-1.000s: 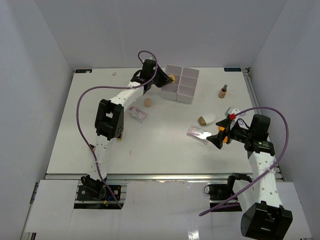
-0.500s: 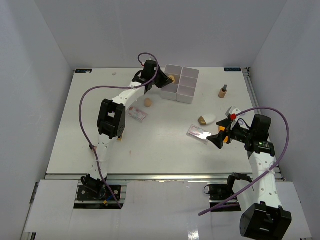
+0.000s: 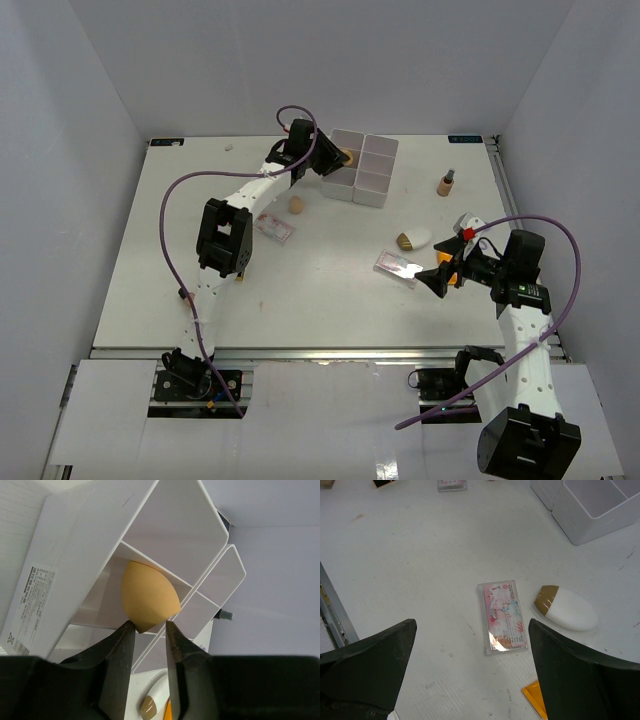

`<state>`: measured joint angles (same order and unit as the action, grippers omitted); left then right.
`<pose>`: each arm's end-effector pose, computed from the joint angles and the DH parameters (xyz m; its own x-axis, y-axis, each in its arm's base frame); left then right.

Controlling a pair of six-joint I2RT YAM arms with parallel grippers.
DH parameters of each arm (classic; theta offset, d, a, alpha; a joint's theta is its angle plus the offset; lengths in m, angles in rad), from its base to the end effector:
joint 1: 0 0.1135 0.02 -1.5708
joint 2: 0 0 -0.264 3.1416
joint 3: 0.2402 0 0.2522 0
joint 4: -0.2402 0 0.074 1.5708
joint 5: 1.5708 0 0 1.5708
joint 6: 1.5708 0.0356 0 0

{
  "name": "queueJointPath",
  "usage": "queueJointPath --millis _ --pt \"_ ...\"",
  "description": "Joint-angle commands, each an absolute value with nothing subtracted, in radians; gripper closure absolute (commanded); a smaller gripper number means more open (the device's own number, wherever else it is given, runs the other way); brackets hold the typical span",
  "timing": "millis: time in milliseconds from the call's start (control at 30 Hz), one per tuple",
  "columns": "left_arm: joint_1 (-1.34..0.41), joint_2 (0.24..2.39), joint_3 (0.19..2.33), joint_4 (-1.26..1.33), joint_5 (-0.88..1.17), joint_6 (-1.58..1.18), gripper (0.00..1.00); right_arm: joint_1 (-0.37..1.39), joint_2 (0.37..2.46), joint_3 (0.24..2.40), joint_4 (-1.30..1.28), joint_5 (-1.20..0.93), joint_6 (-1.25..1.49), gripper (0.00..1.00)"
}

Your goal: Organize the makeup

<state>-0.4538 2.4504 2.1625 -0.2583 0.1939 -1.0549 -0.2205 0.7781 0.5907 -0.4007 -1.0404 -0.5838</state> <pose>0.5079 -0.2553 0.2132 -0.7332 -0.5920 -0.3345 -0.1209 0.5975 -0.7927 0.1632 -0.0051 0.2611 -0.1267 -0.2574 -0.9580 -0.7904 0.6097 -0.0593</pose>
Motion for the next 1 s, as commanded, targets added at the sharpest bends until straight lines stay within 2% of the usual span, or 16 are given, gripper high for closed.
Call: queueJointPath --millis 0,233,667,967 --pt "-0.456 2.438 2.198 -0.292 0.176 -1.058 0.55 -0.229 0.765 0.58 -0.387 -1.072 -0.594 0.0" --pt "-0.456 2.422 2.213 -0.304 0.175 -1.042 0.52 -0.229 0.766 0.58 -0.387 -1.073 -0.594 0.0" --pt "-0.456 2.39 2.184 -0.315 0.189 -1.008 0.58 -0.233 0.764 0.58 -0.387 -1.078 -0.594 0.0" --pt "-0.457 2.349 2.158 -0.316 0.199 -0.955 0.51 -0.233 0.762 0.578 -0.387 -1.081 -0.594 0.0"
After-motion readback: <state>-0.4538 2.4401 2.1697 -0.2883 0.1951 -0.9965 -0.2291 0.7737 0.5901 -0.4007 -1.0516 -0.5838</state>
